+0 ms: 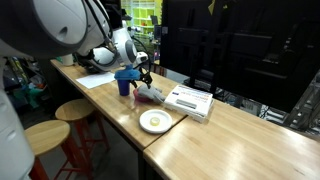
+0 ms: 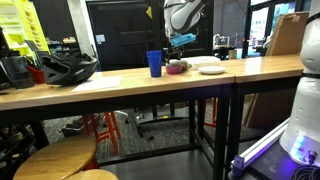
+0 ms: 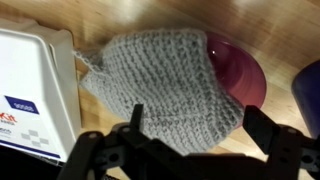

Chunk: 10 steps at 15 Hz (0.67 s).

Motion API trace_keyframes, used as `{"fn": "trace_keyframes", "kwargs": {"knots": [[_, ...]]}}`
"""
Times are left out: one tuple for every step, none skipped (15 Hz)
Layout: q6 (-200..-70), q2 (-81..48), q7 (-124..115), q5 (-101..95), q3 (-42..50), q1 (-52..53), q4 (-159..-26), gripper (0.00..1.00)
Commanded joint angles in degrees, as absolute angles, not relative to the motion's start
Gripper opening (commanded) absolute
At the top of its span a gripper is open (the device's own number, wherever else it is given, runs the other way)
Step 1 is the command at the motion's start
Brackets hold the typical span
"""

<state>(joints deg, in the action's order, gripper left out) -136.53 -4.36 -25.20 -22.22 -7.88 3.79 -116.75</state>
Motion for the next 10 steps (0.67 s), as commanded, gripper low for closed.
{"fn": "trace_keyframes", "kwargs": {"knots": [[-132.9,-6.5,-24.6,-21.5,-6.3,5.4,-114.1,1.0],[-132.5,-7.1,-24.4,-21.2,-6.1,5.5,-113.7,1.0],[-132.3,-7.5,-24.1,-20.6,-5.9,5.6,-113.5,0.75],[-132.1,-7.9,-24.2,-20.6,-5.7,5.7,-113.2,0.73],[-132.1,-8.3,-23.9,-20.2,-5.6,5.8,-112.9,0.68],[-132.0,-8.7,-23.6,-19.8,-5.4,5.9,-112.6,0.59],[-132.0,-9.1,-23.3,-19.2,-5.3,5.9,-112.2,0.52],[-131.9,-9.6,-22.8,-18.5,-5.2,5.9,-111.6,0.44],[-131.9,-9.9,-22.7,-18.1,-5.1,6.0,-111.3,0.35],[-131.9,-10.2,-22.2,-17.3,-5.1,6.0,-110.9,0.27]]}}
